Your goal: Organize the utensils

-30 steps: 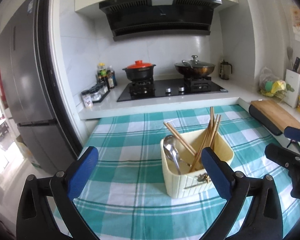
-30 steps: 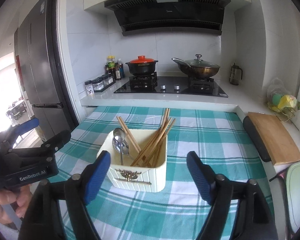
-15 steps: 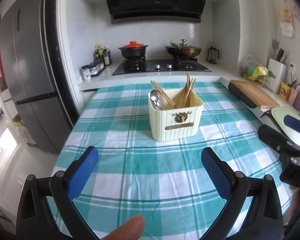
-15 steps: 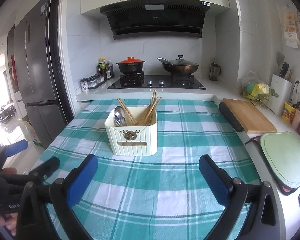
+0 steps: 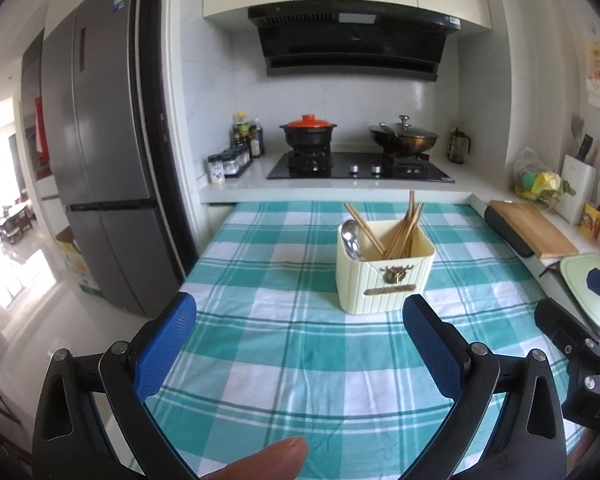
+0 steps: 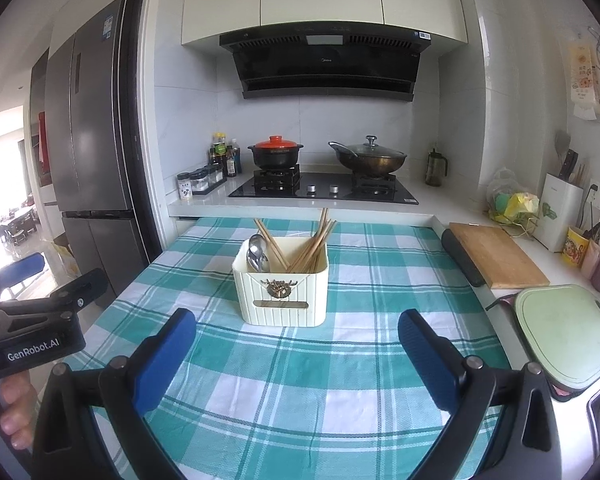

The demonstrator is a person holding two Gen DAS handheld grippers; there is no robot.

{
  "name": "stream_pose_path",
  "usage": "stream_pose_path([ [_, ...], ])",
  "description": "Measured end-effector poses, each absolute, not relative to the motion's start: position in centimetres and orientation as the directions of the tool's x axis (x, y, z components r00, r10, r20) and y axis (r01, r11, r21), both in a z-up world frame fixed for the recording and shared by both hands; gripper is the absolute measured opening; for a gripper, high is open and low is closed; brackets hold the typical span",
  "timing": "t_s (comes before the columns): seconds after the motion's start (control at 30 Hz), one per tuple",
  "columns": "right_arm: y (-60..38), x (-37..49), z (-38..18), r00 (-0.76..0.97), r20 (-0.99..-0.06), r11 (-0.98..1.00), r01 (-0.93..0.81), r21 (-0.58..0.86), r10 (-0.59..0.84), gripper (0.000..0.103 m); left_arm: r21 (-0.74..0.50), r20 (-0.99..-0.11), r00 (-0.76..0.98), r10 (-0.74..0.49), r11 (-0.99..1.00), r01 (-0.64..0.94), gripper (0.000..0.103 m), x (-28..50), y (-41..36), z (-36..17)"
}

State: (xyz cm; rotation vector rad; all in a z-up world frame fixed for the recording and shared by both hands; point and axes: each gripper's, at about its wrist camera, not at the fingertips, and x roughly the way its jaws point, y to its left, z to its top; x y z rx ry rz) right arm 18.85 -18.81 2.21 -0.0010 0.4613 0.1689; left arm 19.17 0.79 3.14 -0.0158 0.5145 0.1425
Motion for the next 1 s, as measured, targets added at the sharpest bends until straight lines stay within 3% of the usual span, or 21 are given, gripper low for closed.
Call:
stream_pose_path([
  [1.0,-18.3,17.5,3.2,0.895,-0.415,0.985,-0.170,0.014,0.161,0.103,0.038,-0.503,0.851,0.147,0.988,-0.149,0.103,19.0,0.6,3.2],
])
